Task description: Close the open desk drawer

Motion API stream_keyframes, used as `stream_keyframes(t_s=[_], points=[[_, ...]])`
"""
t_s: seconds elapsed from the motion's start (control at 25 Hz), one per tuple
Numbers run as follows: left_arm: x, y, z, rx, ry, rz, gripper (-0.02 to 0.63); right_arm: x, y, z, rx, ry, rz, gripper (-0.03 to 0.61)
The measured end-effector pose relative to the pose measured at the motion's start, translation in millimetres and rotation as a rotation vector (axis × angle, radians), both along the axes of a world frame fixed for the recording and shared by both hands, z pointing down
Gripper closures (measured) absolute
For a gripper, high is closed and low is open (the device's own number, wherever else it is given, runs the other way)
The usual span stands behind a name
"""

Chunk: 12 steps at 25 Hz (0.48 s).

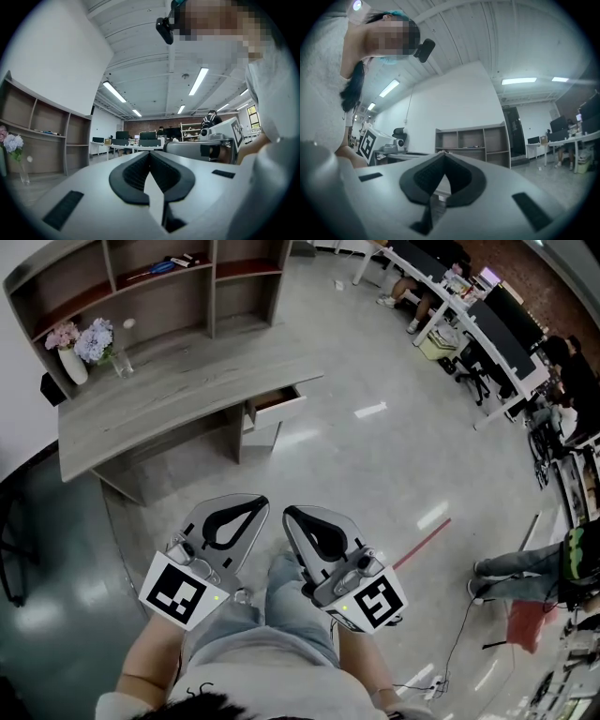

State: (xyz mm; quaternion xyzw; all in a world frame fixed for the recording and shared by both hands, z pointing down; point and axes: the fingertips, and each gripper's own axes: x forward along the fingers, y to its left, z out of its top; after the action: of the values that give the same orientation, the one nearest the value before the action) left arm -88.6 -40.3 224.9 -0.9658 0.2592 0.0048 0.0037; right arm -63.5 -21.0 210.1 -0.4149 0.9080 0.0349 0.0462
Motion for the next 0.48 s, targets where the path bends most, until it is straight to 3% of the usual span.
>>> stream_keyframes(t_s=[0.48], points=[[49,-92,2,-0.016,0.026,-0.076,0.603,49,-96,3,-0.009,0.008,-0.092,0.571]])
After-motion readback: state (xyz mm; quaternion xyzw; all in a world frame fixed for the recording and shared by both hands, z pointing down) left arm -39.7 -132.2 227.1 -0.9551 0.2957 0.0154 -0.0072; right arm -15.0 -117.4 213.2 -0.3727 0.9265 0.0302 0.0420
